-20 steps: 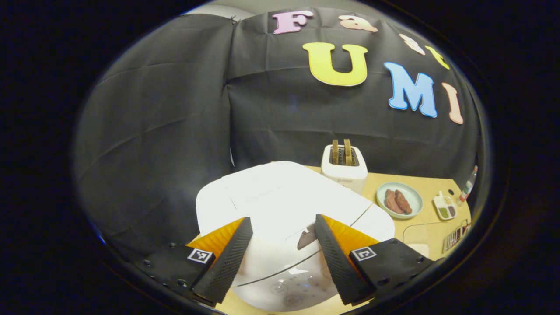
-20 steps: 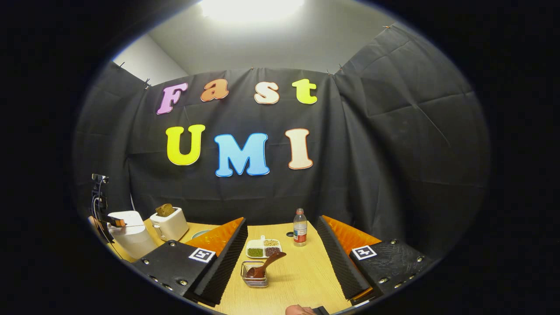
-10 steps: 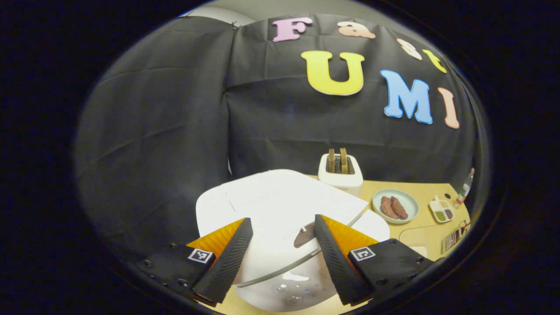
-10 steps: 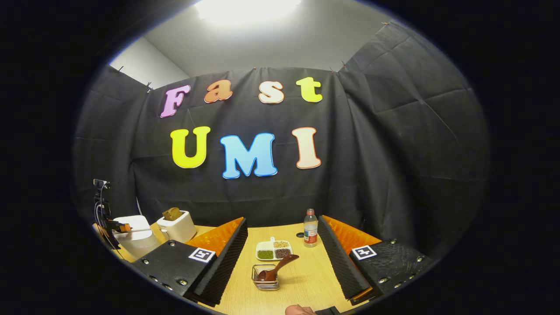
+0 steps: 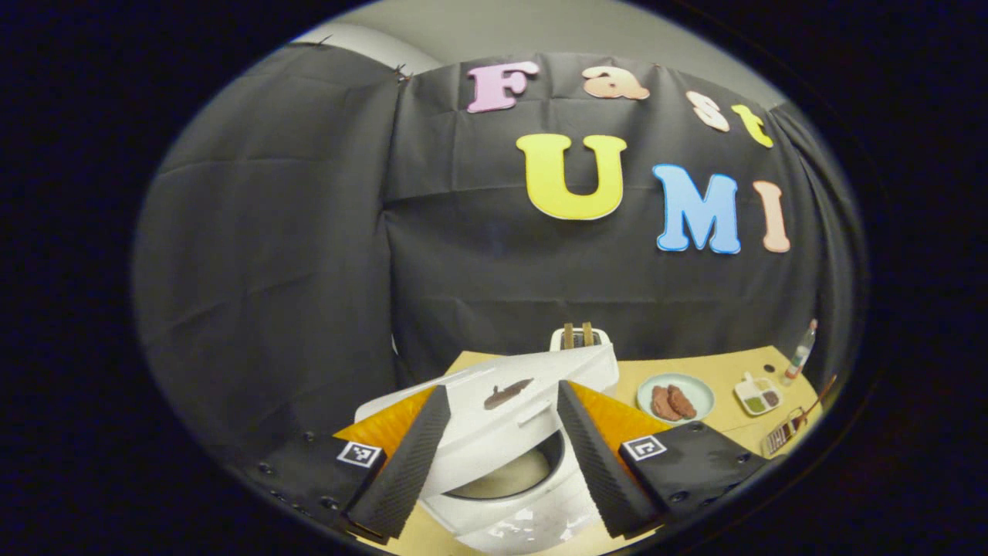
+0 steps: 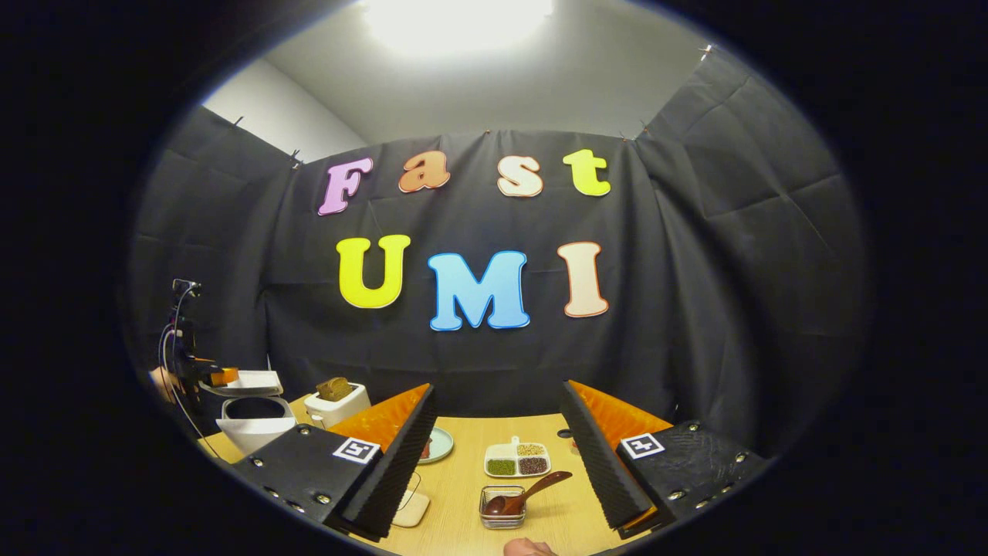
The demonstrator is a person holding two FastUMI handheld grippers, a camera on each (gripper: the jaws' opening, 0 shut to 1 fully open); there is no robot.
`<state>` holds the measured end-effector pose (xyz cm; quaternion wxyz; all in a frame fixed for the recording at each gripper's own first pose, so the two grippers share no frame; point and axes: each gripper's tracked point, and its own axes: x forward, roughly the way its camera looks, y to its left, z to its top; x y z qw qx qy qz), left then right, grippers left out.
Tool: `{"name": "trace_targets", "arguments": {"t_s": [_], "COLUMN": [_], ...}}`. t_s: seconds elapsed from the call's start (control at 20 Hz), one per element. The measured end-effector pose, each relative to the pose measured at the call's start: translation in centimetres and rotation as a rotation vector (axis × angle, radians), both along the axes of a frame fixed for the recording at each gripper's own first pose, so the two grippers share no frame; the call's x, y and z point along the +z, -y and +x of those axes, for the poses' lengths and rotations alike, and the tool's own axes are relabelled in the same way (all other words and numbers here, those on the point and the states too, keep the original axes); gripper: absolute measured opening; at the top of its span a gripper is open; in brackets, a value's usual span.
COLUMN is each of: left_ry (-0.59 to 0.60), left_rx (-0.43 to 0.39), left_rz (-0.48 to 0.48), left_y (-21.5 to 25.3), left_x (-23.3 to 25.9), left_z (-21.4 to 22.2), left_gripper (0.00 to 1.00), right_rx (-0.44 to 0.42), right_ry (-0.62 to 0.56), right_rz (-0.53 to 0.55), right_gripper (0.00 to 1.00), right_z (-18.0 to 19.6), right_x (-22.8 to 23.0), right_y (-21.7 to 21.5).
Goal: Close the left gripper, press the button to open the rice cooker; take a wooden spoon from the chopstick holder with the right hand, scoop a spoonful of rice and pour it into the rice cooker, then put the wooden spoon back into the chopstick holder.
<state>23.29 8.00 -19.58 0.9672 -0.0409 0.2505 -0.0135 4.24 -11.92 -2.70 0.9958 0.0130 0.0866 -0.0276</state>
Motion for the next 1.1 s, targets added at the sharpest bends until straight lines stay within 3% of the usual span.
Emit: {"name": "trace_targets", "arguments": {"t_s": [0.1,0.15,0.25,0.3,0.35,0.4,0.45,0.6,0.8,0.9,1.1], "left_ry": [-0.050,-0.062,-0.078,-0.090,-0.099,-0.114,-0.128,-0.159,-0.158,-0.217,-0.156], "left_rx": [0.026,0.028,0.008,0.000,-0.002,-0.001,0.002,0.003,-0.014,-0.017,-0.008], "left_rz": [-0.097,-0.110,-0.081,-0.065,-0.060,-0.063,-0.071,-0.086,-0.030,-0.010,0.005], "left_y": [0.2,0.4,1.1,1.4,1.5,1.7,1.9,2.0,2.3,2.5,2.6], "left_x": [-1.8,-2.7,-4.2,-5.0,-5.7,-6.5,-7.1,-8.7,-9.3,-10.8,-10.4], "left_z": [-0.6,-0.9,-1.8,-2.3,-2.6,-3.0,-3.2,-3.8,-3.9,-4.7,-3.9], "left_gripper": [1.00,0.95,0.92,0.97,0.92,0.98,0.98,0.92,0.95,0.95,0.98], "right_rx": [0.001,-0.001,-0.003,-0.005,-0.008,-0.010,-0.009,-0.012,-0.015,-0.017,-0.012], "right_ry": [0.001,0.003,-0.002,-0.006,-0.008,-0.010,-0.013,-0.021,-0.027,-0.028,-0.042], "right_rz": [-0.019,-0.021,-0.014,-0.011,-0.006,-0.001,0.002,-0.010,-0.017,-0.010,0.003], "right_gripper": [0.98,0.98,0.98,0.98,0.98,0.98,0.98,0.98,0.98,0.98,0.97], "right_z": [0.1,0.2,0.4,0.3,0.3,0.3,0.3,0.3,0.3,0.3,0.3], "right_x": [0.1,0.1,0.0,-0.2,-0.2,-0.2,-0.4,-0.6,-0.8,-0.9,-1.6], "right_y": [-0.1,-0.1,-0.2,-0.2,-0.2,-0.2,-0.3,-0.3,-0.3,-0.4,-0.9]}}
